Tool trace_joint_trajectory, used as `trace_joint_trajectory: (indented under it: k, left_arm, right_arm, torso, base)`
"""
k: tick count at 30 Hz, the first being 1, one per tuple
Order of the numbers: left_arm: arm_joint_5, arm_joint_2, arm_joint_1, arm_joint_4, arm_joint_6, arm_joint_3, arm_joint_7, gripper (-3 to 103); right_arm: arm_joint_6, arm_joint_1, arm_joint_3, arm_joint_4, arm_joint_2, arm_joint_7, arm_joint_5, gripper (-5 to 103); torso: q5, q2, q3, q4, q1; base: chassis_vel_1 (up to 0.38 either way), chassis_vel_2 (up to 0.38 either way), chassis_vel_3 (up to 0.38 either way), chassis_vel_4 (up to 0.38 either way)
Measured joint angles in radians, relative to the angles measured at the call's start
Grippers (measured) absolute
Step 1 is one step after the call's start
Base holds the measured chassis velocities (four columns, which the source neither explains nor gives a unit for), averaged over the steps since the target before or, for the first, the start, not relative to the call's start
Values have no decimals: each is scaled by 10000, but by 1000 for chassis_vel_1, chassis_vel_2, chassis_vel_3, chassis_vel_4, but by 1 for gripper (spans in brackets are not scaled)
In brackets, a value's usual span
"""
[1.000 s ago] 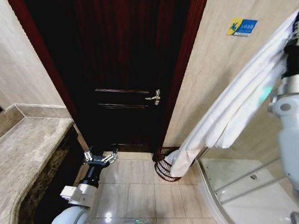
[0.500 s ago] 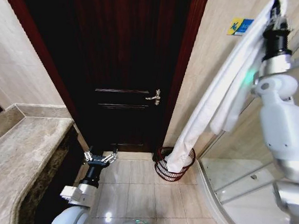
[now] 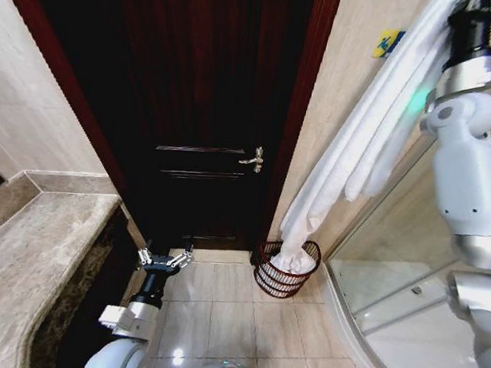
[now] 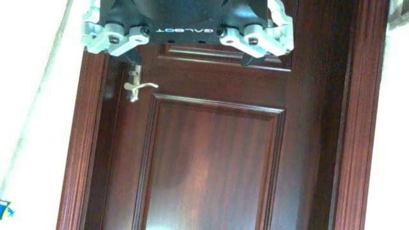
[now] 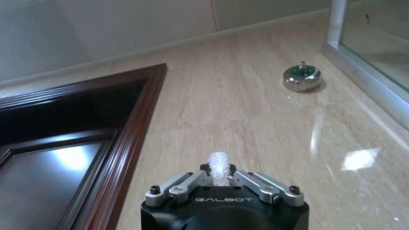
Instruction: Discard the used towel into the hamper.
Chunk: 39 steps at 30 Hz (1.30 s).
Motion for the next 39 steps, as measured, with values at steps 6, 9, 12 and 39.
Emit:
trace_joint_trajectory:
  k: [6,9,12,39]
  left_arm:
    - [0,0,0,0,0,0,0,100]
    - [0,0,1,0,0,0,0,100]
    - [0,0,0,0,0,0,0,100]
    - [0,1,1,0,0,0,0,100]
  right_arm:
    - [0,-316,137,60,12,-48,-20,5]
    - [0,-519,211,149,3,-55,-29,5]
    - [0,-820,336,278,-28,-62,-37,5]
    - [-22,-3691,1525,1528,615,108,-691,5]
  torso:
    - [-3,0,0,0,0]
    - [-2,0,0,0,0]
    - [-1,-7,-3,0,-4]
    - [2,-813,-439,0,-373]
  base:
    - [0,0,0,0]
    - [0,0,0,0]
    - [0,0,0,0]
    - [0,0,0,0]
